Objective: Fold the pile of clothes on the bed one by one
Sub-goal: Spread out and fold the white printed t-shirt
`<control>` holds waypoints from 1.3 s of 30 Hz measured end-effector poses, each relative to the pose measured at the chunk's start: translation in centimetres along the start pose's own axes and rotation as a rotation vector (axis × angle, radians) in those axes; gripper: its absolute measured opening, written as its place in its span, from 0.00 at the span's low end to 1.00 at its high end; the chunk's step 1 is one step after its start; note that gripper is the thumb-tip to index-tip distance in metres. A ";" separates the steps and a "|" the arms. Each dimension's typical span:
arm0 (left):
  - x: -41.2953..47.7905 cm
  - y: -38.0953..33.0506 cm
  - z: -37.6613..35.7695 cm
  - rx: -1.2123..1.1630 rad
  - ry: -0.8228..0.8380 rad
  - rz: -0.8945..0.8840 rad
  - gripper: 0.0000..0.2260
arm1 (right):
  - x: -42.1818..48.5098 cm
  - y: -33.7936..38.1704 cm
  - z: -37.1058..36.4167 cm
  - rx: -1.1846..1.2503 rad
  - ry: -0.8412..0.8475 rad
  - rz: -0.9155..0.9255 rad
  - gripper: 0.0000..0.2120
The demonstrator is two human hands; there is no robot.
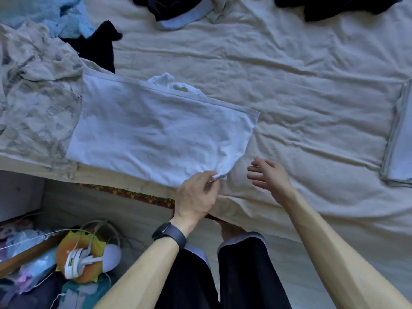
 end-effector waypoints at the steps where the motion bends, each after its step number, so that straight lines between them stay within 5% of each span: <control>1: 0.2 -0.5 0.9 -0.079 -0.052 0.123 0.02 | 0.0 0.9 -0.5 0.034 0.034 -0.009 0.19; 4: 1.1 -1.1 2.9 -0.266 -0.155 0.442 0.01 | 0.8 4.2 -3.0 0.080 0.114 -0.040 0.25; 6: 1.8 -1.1 3.4 -0.314 -0.151 0.525 0.03 | 1.5 6.7 -4.8 0.077 0.169 -0.046 0.20; 9: 2.7 -1.1 3.8 -0.330 -0.128 0.532 0.03 | 3.3 9.5 -6.9 0.043 0.143 -0.053 0.22; 14: 3.2 -1.1 4.7 -0.284 -0.110 0.428 0.02 | 5.5 10.0 -8.0 -0.027 -0.032 -0.087 0.07; 22: 1.7 0.3 5.5 -0.258 -0.055 0.418 0.03 | 5.8 8.5 -7.0 0.061 -0.138 0.069 0.13; 28: 1.7 2.7 7.5 -0.272 -0.029 0.445 0.04 | 5.0 10.2 -9.5 -0.092 -0.092 0.086 0.16; 34: 3.0 6.2 9.3 -0.324 -0.024 0.436 0.03 | 2.4 14.1 -14.0 -0.440 -0.348 0.209 0.22; 39: 5.0 12.7 13.2 -0.368 -0.136 0.518 0.04 | -1.0 18.2 -21.9 -0.577 -0.369 0.354 0.22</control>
Point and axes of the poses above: each hand's wrist, its own x-axis towards the middle knuckle, its own z-axis out of the back of the hand, y = z × x, the point moved 1 cm from there along x, towards the middle knuckle, and after that the axes turned 6 degrees about -y, right-handed, at the moved point
